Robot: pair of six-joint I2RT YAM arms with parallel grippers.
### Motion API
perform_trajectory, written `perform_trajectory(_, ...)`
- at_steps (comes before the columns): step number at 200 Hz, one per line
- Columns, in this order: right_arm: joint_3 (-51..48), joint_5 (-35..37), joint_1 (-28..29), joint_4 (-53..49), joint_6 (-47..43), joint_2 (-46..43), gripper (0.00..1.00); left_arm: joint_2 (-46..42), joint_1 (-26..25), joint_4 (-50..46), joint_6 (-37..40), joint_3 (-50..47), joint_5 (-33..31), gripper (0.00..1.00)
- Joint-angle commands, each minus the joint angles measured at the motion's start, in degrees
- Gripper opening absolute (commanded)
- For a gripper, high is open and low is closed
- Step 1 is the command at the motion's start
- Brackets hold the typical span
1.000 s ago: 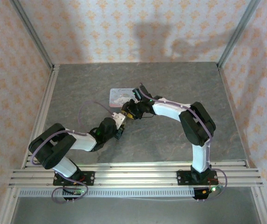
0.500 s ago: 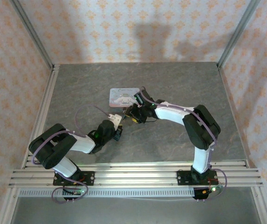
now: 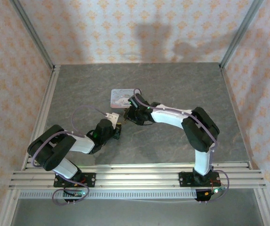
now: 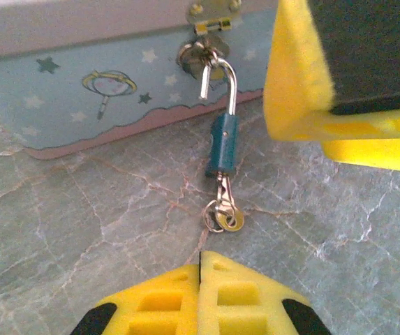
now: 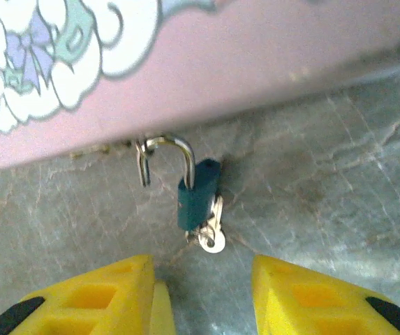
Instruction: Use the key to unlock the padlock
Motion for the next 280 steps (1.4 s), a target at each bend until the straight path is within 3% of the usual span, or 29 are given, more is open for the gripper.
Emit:
perform_trajectory(1,2.56,3.65,0.48,-0.87,-0.76,1.98,0.4,-2.41,1.2,-0.7,-1.4,0.09,2.1,0.0)
perform_trajectory(88,8.16,4.97,0.77,-3.29,-0.76,7.52,0.35,-8.59,3.68,-3.77,-1.79,-1.92,2.1,0.0)
perform_trajectory(180,9.46,8.09,1.5,-6.66,-1.41,9.94,0.24,-14.22,4.66,-5.62,-2.06,-4.13,0.65,0.0)
perform_trajectory(196,9.14,8.39,1.48,-6.33,-1.44,10.08,0.24,-14.48,4.63,-5.83,-2.08,-4.22,0.61,0.0)
perform_trajectory(233,9.44,8.71,1.48,-6.48,-1.5,10.89,0.42,-14.79,4.68,-5.99,-2.37,-4.39,0.39,0.0)
perform_trajectory(280,11.66,9.71,1.48,-9.8,-3.13,12.19,0.37,-14.82,4.64,-6.1,-2.63,-4.48,-0.3,0.0)
